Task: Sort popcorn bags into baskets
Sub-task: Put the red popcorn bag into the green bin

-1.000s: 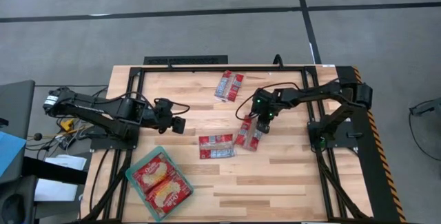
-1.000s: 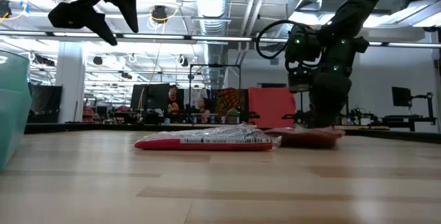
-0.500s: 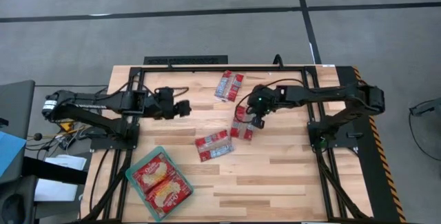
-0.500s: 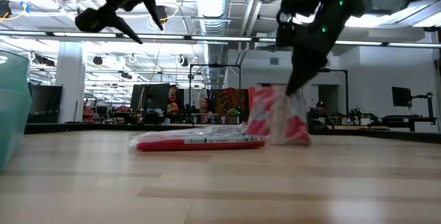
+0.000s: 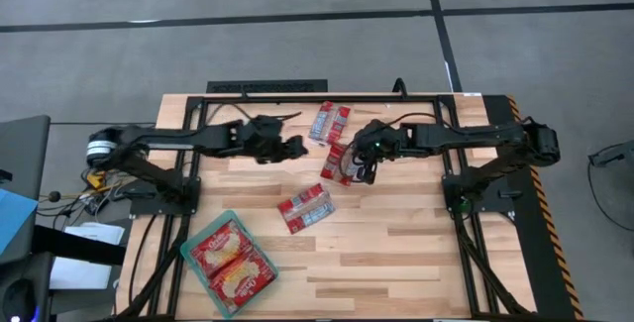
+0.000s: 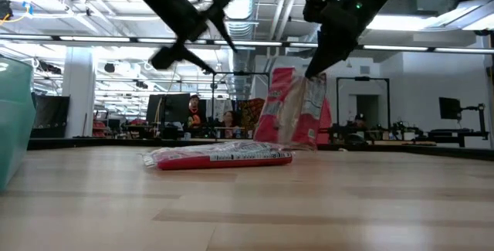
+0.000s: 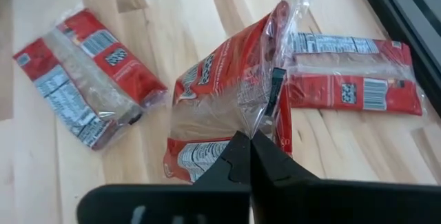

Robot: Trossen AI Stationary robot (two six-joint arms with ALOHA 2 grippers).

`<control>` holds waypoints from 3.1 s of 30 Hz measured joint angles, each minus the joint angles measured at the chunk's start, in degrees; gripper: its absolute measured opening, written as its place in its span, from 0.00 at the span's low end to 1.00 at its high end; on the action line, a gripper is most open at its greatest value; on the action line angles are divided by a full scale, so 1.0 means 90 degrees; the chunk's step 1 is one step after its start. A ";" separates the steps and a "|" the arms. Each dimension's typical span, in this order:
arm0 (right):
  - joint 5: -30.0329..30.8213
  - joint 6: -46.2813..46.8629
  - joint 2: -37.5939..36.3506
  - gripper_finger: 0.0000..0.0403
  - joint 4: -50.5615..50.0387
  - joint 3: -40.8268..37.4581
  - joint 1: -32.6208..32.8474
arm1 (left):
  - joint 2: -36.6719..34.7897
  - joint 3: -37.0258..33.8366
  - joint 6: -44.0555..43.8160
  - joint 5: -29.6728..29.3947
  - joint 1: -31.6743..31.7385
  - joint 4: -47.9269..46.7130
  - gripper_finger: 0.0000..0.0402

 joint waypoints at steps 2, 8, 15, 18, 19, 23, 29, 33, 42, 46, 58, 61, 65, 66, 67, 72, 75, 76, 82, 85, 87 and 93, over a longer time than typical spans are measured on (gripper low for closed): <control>0.0000 0.0001 -0.0002 0.01 -0.0039 0.0038 0.0023 | 0.0369 -0.0002 -0.0166 0.0265 0.0062 0.0302 0.61; 0.0060 0.0045 -0.0002 0.02 -0.0042 0.0044 0.0053 | 0.1363 0.0000 -0.1270 0.0844 0.0076 0.1772 0.61; 0.0332 -0.0004 -0.0006 0.01 -0.0045 0.0044 0.0233 | 0.1664 -0.0002 -0.2888 0.0583 0.0080 0.2192 0.61; 0.0353 -0.0013 -0.0007 0.02 -0.0033 0.0044 0.0310 | 0.1566 -0.0002 -0.3378 0.0237 0.0078 0.2210 0.61; 0.0425 -0.0020 -0.0007 0.02 -0.0033 0.0044 0.0326 | 0.1551 0.0005 -0.3577 0.0068 0.0078 0.2286 0.61; 0.0694 -0.0171 -0.0007 0.03 0.0001 0.0044 0.0447 | 0.1637 0.0000 -0.4866 -0.0124 0.0065 0.2678 0.61; 0.0880 -0.0265 -0.0012 0.02 0.0055 0.0044 0.0520 | 0.2098 0.0007 -0.5930 0.0026 -0.0136 0.4073 0.61; 0.1154 -0.0490 -0.0012 0.03 0.0055 0.0044 0.0514 | 0.2238 0.0006 -0.6619 0.0079 -0.0302 0.3932 0.61; 0.1244 -0.0843 -0.0010 0.02 0.0460 0.0048 0.0505 | 0.2245 -0.0002 -0.6714 -0.0333 -0.0311 0.3735 0.61; 0.1240 -0.0918 -0.0012 0.03 0.0713 0.0051 0.0507 | 0.2245 -0.0002 -0.6741 -0.0402 -0.0311 0.3784 0.61; 0.1360 -0.1398 -0.0017 0.04 0.0927 0.0056 0.0299 | 0.2252 -0.0012 -0.6873 -0.0057 -0.0311 0.4399 0.61; 0.1359 -0.1566 -0.0018 0.04 0.1097 0.0056 0.0233 | 0.2252 -0.0012 -0.6885 -0.0143 -0.0323 0.4493 0.61; 0.1343 -0.1593 -0.0012 0.03 0.1428 0.0054 0.0203 | 0.2245 -0.0012 -0.6879 -0.0340 -0.0323 0.4579 0.61; 0.1343 -0.1597 -0.0012 0.03 0.1488 0.0054 0.0207 | 0.2243 -0.0012 -0.6876 -0.0371 -0.0324 0.4580 0.61; 0.1343 -0.1597 -0.0010 0.03 0.1515 0.0054 0.0213 | 0.2243 -0.0012 -0.6871 -0.0407 -0.0328 0.4582 0.61; 0.1346 -0.1684 -0.0010 0.04 0.1559 0.0054 0.0199 | 0.2243 -0.0012 -0.6844 -0.0471 -0.0343 0.4643 0.61; 0.1345 -0.1805 -0.0010 0.04 0.1603 0.0051 0.0125 | 0.2243 -0.0012 -0.7050 -0.0509 -0.0389 0.4684 0.61; 0.1346 -0.1846 -0.0010 0.03 0.1634 0.0051 0.0110 | 0.2243 -0.0012 -0.7216 -0.0529 -0.0423 0.4754 0.61; 0.1362 -0.2016 -0.0015 0.04 0.2027 0.0051 -0.0001 | 0.2243 -0.0012 -0.7662 -0.1107 -0.0619 0.5198 0.61; 0.1385 -0.2081 -0.0010 0.05 0.2293 0.0045 0.0006 | 0.2243 -0.0002 -0.7777 -0.1321 -0.0643 0.5268 0.61; 0.1425 -0.2067 -0.0005 0.05 0.2395 0.0042 0.0004 | 0.2238 0.0000 -0.7773 -0.1449 -0.0646 0.5281 0.61; 0.1632 -0.2083 -0.0002 0.04 0.2384 0.0042 0.0004 | 0.2235 0.0007 -0.7705 -0.1637 -0.0655 0.5261 0.61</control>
